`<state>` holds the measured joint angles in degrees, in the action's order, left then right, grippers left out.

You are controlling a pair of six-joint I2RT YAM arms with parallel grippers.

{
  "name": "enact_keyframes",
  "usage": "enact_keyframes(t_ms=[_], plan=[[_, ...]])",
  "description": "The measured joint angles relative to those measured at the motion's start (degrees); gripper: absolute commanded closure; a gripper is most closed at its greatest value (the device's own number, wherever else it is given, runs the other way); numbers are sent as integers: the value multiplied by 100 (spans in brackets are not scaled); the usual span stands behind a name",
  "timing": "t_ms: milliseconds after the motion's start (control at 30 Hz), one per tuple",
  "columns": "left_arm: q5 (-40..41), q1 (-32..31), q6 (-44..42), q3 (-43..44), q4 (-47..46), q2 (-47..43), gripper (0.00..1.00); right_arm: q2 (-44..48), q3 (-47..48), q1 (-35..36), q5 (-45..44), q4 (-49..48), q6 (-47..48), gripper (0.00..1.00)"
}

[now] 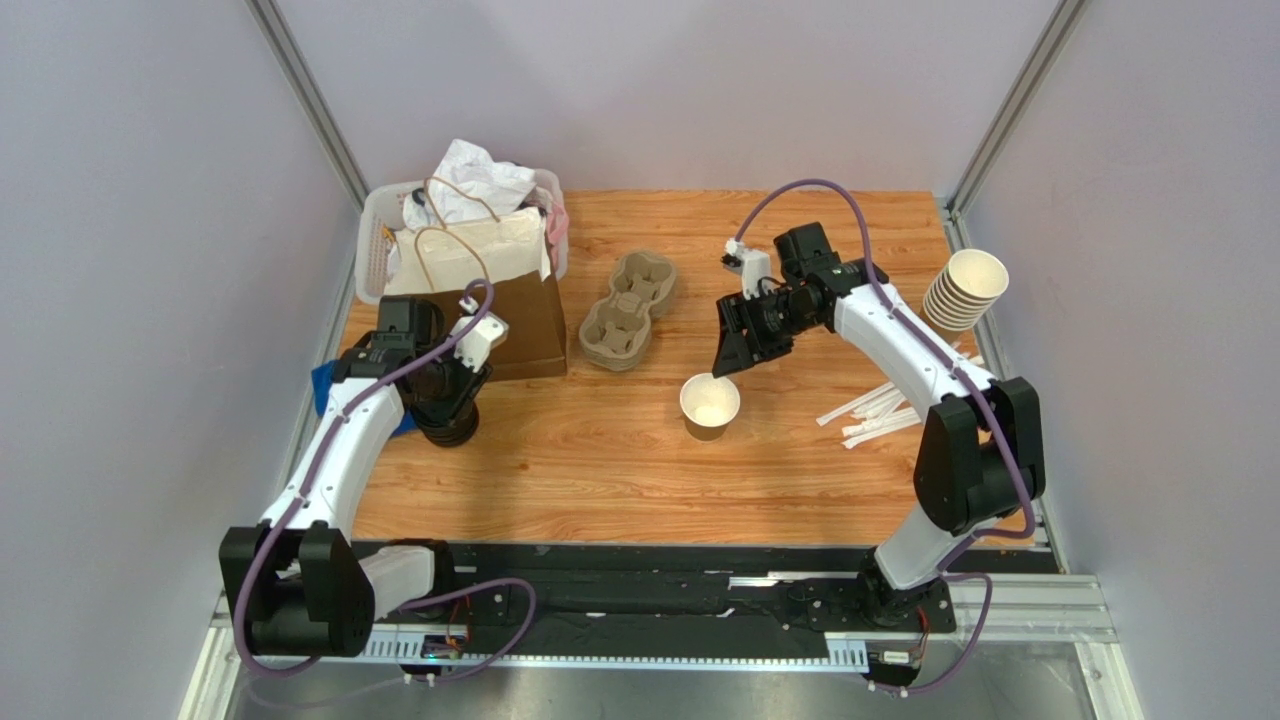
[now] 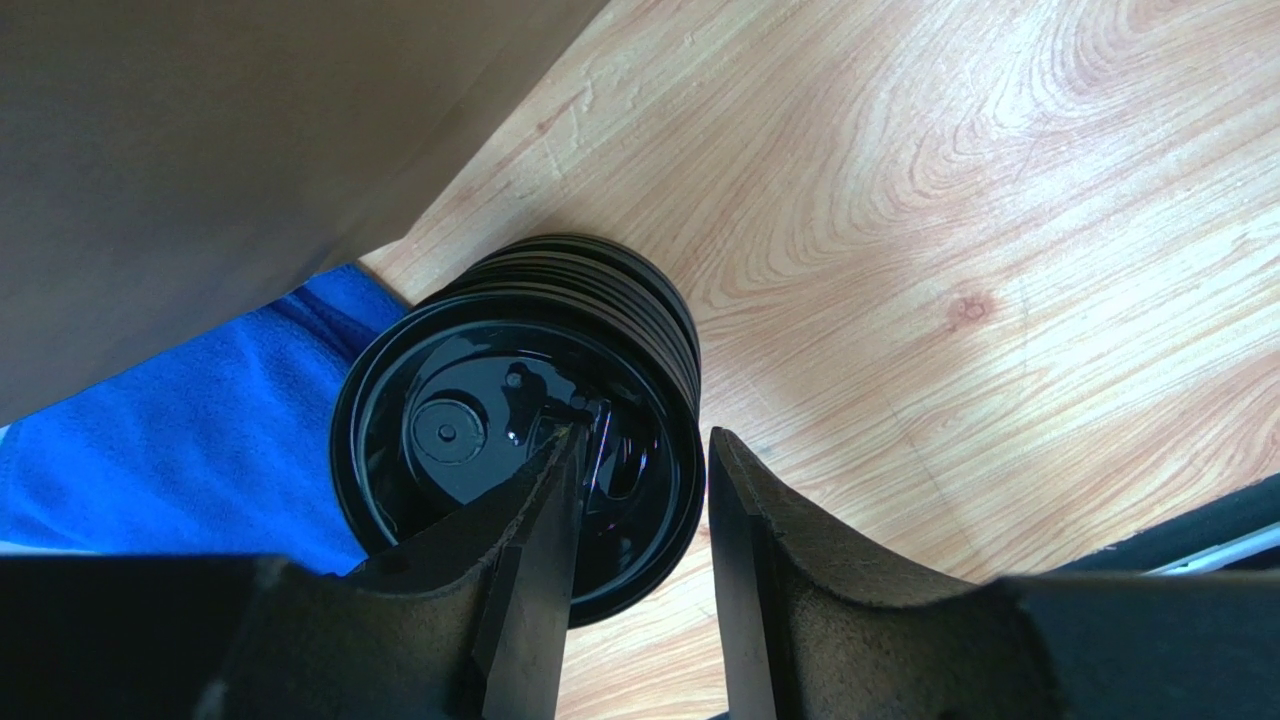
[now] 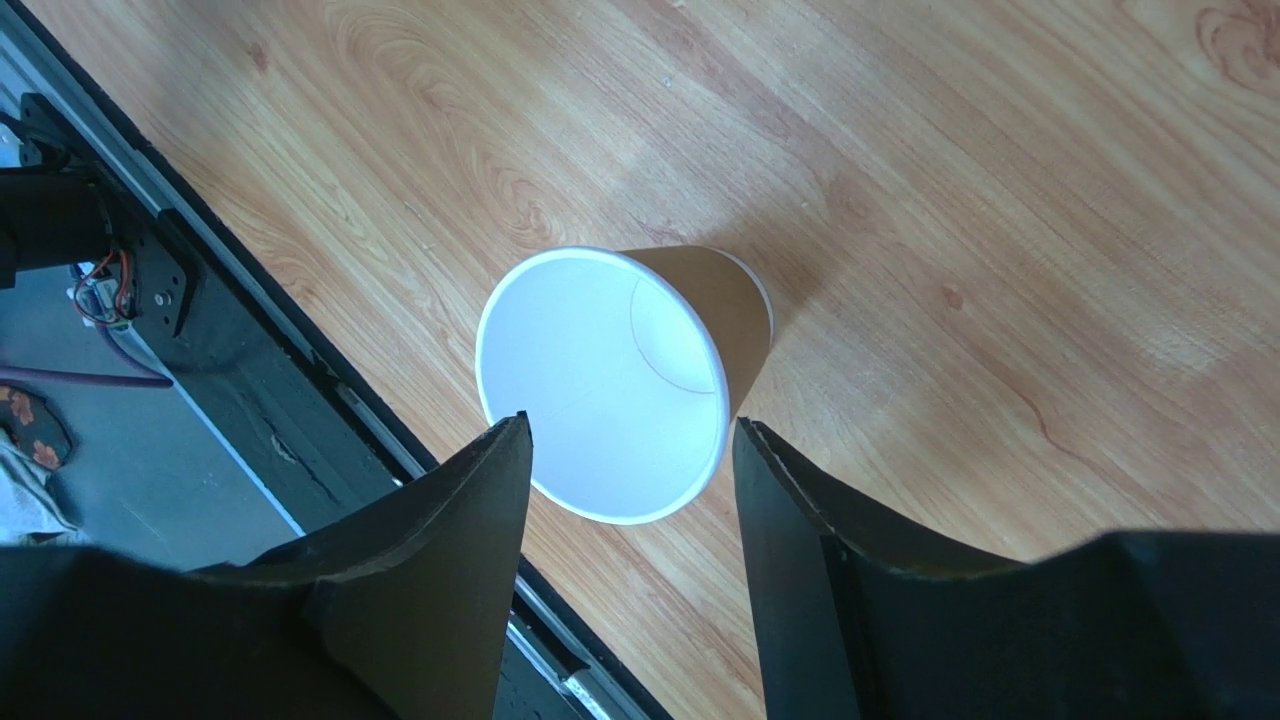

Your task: Pack the takeout coffee

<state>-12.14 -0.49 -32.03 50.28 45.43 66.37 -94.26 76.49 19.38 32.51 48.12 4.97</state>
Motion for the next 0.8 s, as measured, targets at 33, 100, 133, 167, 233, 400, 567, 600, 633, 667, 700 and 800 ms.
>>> enact_keyframes(t_ms=[33,100,133,167,233,400,567,600,633,667,700,800], plan=[[2,0,2,0,-2,24,57,9,39,0,7,9,0,43],[2,0,2,0,-4,55,58,17,109,0,17,57,-2,43],[4,0,4,0,-4,70,59,20,140,0,26,79,-2,43],[2,0,4,0,-7,83,60,20,160,0,37,94,-2,43],[2,0,4,0,-9,107,63,20,188,0,55,120,-2,43],[0,0,22,-9,-11,186,70,20,234,0,57,203,-2,43],[-24,0,22,-20,4,192,75,20,286,0,55,227,-2,43],[-33,0,20,-20,9,192,78,20,289,0,57,227,-2,44],[-42,0,20,-22,13,192,79,20,297,0,55,243,-2,44],[-46,0,20,-22,15,192,80,20,308,0,55,247,-2,44],[-50,0,20,-22,17,190,82,20,310,0,57,245,-2,44],[-87,0,20,-22,28,186,85,20,315,0,55,249,-2,44]])
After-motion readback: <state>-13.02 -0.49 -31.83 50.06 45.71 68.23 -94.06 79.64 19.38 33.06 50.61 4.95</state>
